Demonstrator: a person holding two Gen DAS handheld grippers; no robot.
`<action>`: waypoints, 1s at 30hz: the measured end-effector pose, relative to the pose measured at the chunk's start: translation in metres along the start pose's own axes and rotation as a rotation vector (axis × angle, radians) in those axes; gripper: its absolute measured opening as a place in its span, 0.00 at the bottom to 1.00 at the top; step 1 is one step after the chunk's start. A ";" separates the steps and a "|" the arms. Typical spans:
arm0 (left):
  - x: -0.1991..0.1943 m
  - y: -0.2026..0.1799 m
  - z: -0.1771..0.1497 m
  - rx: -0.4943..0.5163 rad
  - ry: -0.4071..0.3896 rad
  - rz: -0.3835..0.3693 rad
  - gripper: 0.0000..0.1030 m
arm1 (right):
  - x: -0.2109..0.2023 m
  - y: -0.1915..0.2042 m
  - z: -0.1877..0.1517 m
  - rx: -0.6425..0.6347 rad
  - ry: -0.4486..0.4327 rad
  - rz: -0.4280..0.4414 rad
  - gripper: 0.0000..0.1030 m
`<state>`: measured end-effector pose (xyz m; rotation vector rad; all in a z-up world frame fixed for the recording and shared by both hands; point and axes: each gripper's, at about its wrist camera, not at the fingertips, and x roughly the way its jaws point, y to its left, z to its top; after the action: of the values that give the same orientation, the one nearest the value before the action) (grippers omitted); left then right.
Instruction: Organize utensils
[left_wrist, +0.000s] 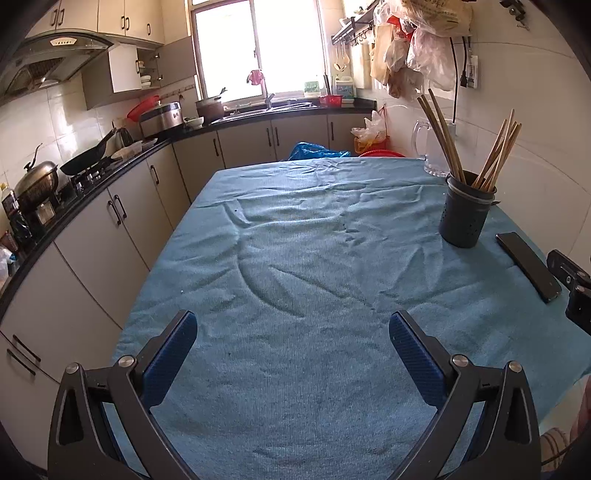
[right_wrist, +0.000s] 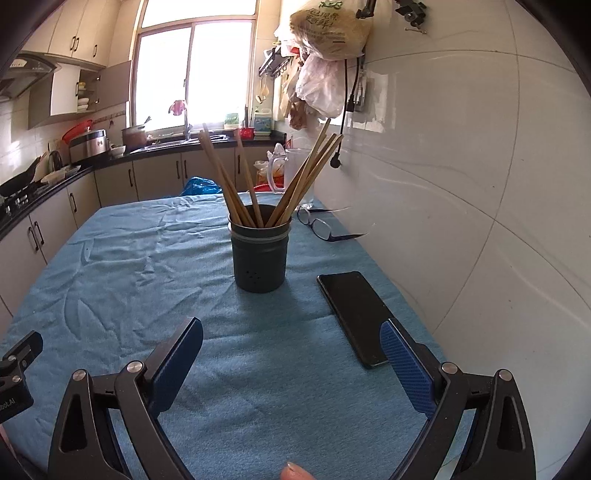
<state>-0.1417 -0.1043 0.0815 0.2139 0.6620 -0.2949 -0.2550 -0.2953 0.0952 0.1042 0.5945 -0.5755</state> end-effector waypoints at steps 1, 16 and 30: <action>0.000 0.000 0.000 -0.001 0.001 0.000 1.00 | 0.000 0.001 0.000 -0.002 0.002 0.002 0.96; 0.004 0.002 -0.003 -0.008 0.017 -0.004 1.00 | 0.004 0.005 -0.004 -0.013 0.023 0.011 0.96; 0.006 0.002 -0.006 -0.009 0.022 -0.007 1.00 | 0.005 0.009 -0.005 -0.028 0.036 0.013 0.96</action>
<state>-0.1396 -0.1018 0.0737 0.2059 0.6857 -0.2967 -0.2489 -0.2893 0.0878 0.0924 0.6361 -0.5534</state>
